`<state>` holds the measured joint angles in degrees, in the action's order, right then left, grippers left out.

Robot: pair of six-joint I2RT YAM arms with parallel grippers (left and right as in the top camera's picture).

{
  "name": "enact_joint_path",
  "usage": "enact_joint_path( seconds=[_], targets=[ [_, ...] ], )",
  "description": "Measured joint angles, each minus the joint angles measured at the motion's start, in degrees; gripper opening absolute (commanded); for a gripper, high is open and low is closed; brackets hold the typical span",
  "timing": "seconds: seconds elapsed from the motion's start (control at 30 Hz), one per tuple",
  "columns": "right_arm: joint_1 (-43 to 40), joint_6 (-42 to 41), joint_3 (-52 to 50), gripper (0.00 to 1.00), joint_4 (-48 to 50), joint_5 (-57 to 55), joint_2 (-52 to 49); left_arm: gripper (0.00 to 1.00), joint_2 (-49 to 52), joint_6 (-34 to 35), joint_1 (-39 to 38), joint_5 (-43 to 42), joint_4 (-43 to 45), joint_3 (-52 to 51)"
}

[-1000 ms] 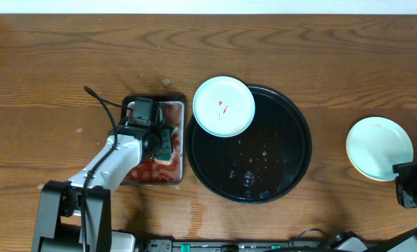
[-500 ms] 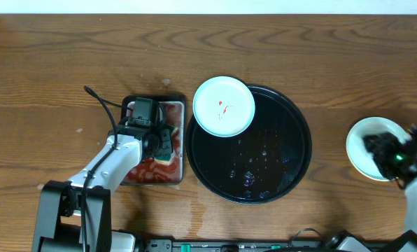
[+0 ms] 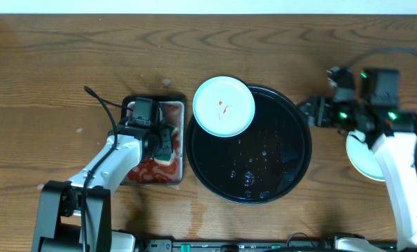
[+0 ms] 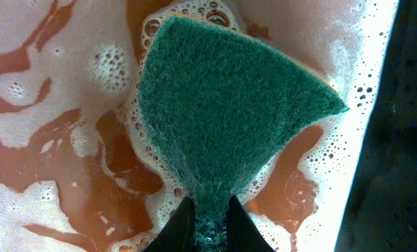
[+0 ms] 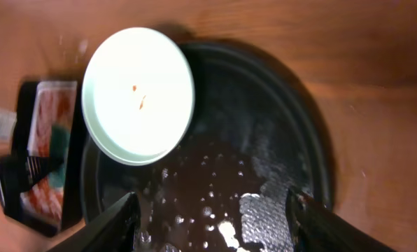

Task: Clean dirty plates on tray and stack at the side
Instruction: 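Release the plate and move right gripper back to the tray, then grasp the sauce-smeared mint plate rim and drag it to tray center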

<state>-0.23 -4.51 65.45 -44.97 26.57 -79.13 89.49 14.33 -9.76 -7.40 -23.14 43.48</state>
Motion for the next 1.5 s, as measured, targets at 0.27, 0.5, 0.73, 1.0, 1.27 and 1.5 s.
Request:
enact_joint_path(
  seconds=[0.27,0.5,0.73,1.0,1.27,1.5],
  targets=[
    [10.58,5.29,9.29,0.68,2.56,-8.52,-11.58,0.08,0.0,0.0,0.0,0.0,0.0,0.0],
    [12.81,0.55,9.29,0.64,11.1,-11.39,-20.63,0.08,0.0,0.0,0.0,0.0,-0.02,0.0],
    [15.02,-2.47,9.29,0.58,15.34,-10.21,-29.0,0.08,0.0,0.0,0.0,0.0,0.0,0.0],
    [17.2,-4.79,9.29,0.37,18.95,-9.84,-35.06,0.08,0.0,0.0,0.0,0.0,0.0,0.0],
    [17.35,-7.52,9.29,0.07,20.63,-9.9,-36.35,0.08,0.0,0.0,0.0,0.0,0.0,0.0],
    [17.35,-7.89,9.31,0.01,19.02,-9.86,-36.35,0.08,0.0,0.0,0.0,0.0,0.0,0.0]
  ],
)
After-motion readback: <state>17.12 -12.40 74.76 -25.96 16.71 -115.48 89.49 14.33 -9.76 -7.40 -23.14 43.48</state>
